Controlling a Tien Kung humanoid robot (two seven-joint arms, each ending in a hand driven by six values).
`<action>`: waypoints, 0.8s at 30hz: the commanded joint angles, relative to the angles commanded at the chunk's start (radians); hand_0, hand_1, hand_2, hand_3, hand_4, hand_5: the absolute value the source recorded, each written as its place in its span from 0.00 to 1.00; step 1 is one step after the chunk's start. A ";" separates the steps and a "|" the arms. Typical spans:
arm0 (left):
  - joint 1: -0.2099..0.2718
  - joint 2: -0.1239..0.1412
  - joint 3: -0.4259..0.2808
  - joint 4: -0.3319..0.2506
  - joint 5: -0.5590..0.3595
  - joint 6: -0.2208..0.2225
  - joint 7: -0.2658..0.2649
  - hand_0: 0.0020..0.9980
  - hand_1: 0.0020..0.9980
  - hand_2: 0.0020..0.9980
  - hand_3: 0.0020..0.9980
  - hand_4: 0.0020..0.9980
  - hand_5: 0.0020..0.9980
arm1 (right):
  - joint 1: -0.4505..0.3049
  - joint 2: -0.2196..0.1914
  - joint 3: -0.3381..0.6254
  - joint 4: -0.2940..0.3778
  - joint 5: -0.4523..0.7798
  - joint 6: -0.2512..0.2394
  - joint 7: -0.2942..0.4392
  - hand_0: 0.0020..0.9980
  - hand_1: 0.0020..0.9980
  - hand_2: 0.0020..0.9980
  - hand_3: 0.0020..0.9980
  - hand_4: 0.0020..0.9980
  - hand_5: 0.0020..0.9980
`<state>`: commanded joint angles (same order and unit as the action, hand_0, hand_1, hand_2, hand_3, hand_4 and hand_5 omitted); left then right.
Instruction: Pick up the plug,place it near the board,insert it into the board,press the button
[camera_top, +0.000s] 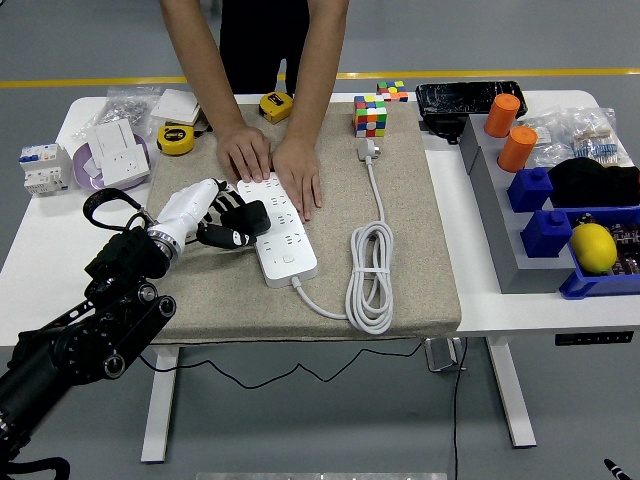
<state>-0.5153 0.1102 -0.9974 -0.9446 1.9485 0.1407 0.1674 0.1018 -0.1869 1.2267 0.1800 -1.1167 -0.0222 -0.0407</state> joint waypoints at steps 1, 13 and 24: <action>-0.001 0.000 -0.001 0.000 0.004 0.001 0.000 0.40 0.60 0.57 0.61 1.00 0.23 | 0.000 0.000 0.002 0.000 -0.001 0.000 -0.001 1.00 0.79 0.72 0.73 1.00 0.90; -0.008 -0.001 0.001 0.003 0.021 0.004 0.004 0.30 0.34 0.48 0.53 0.87 0.20 | 0.004 0.000 0.001 0.000 0.002 -0.001 0.001 1.00 0.79 0.72 0.73 1.00 0.90; -0.009 0.001 -0.001 -0.001 0.061 -0.008 0.012 0.27 0.24 0.40 0.50 0.81 0.21 | 0.003 -0.001 0.008 0.000 -0.002 -0.003 0.000 1.00 0.79 0.72 0.73 1.00 0.90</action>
<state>-0.5242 0.1109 -0.9986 -0.9457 2.0094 0.1327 0.1792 0.1050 -0.1883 1.2350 0.1800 -1.1189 -0.0256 -0.0404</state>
